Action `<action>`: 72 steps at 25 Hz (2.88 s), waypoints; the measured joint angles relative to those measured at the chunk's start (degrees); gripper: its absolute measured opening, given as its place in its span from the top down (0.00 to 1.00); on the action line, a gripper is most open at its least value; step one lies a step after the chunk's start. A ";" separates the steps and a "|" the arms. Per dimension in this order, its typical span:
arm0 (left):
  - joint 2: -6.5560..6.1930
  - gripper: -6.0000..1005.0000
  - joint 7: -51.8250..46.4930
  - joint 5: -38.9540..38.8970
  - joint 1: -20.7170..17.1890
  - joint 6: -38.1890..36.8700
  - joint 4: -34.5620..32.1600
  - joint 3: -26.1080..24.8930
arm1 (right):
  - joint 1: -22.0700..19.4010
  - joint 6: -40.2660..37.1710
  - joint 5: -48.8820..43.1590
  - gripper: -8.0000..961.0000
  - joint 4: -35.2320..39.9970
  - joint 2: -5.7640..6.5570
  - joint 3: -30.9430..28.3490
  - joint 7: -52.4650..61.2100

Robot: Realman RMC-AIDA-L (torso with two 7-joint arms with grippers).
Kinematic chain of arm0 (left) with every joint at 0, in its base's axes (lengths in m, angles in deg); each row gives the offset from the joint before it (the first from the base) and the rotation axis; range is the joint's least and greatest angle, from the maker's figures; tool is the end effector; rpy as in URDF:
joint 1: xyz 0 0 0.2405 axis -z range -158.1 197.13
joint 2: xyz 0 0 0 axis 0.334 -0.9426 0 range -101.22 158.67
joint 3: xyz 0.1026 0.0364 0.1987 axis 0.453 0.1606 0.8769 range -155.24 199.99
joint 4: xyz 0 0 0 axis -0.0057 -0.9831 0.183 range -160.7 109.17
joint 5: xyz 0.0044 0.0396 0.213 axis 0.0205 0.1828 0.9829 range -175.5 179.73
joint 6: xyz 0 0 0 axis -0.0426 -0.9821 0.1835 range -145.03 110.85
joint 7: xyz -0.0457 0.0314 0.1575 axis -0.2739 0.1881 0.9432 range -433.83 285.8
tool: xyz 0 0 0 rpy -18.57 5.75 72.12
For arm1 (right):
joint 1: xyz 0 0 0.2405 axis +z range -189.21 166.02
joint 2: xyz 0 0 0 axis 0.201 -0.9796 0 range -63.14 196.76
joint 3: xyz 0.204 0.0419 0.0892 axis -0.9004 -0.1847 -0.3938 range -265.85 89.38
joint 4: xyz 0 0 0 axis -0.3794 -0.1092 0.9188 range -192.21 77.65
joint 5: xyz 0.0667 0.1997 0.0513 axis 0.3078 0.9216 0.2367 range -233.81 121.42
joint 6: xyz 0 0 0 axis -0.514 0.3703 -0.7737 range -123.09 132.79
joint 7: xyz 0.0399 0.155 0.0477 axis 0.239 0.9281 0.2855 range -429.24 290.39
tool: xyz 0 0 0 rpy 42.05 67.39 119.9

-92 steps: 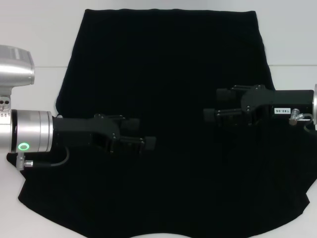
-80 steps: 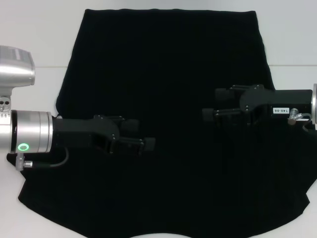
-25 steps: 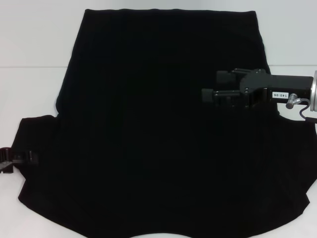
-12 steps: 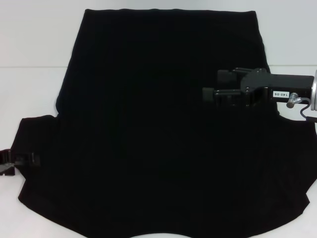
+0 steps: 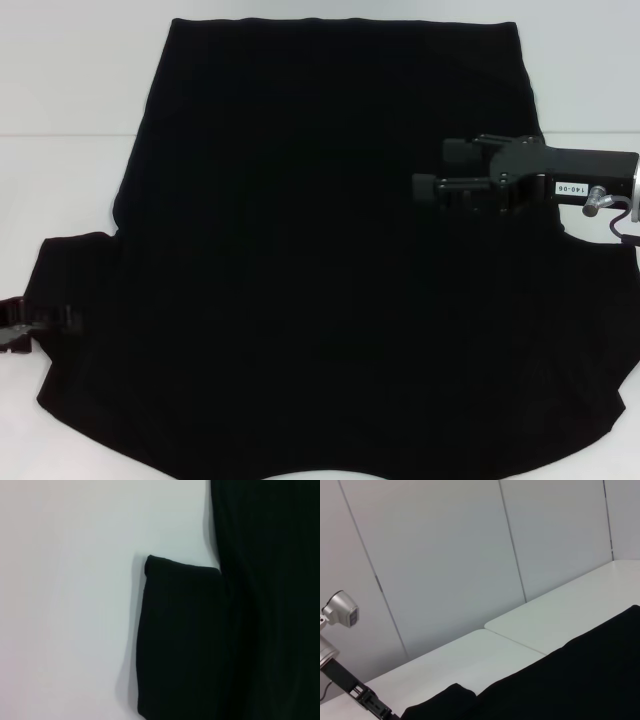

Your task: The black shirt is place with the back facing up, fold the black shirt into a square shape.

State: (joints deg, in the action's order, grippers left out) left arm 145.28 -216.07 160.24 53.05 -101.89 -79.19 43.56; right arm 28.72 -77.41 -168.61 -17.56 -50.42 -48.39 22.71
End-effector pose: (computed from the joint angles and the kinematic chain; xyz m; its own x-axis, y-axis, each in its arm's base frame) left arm -0.3379 0.3342 0.0806 0.0625 0.9170 0.3939 0.9574 0.0564 -0.2831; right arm 0.1802 0.3946 0.0182 0.7608 -0.3516 -0.5455 -0.5142 -0.8394 -0.1762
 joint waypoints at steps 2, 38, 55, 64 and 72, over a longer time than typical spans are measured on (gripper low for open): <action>-0.05 0.13 -0.21 0.53 0.13 0.07 -0.01 0.03 | 0.00 0.00 0.01 0.04 0.05 0.00 -0.13 0.04; -0.28 0.13 -0.32 1.05 0.70 1.49 1.06 0.75 | 0.37 0.09 0.00 0.04 0.19 0.00 -1.18 0.06; -0.20 0.13 -0.26 1.11 0.42 2.09 1.04 0.88 | 0.28 0.08 0.00 0.04 0.17 0.00 -1.26 0.06; -0.18 0.13 -0.03 1.14 0.46 2.11 1.24 0.93 | 0.04 -0.21 0.74 0.04 0.19 0.00 -1.26 0.06; -0.25 0.13 0.01 1.13 1.12 2.67 2.31 1.74 | 0.02 -0.05 0.79 0.04 0.19 0.00 -1.26 0.06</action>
State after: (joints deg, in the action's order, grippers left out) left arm 145.03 -216.06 161.37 54.17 -99.23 -76.87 45.30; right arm 28.74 -77.47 -167.82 -17.37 -50.42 -49.65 22.77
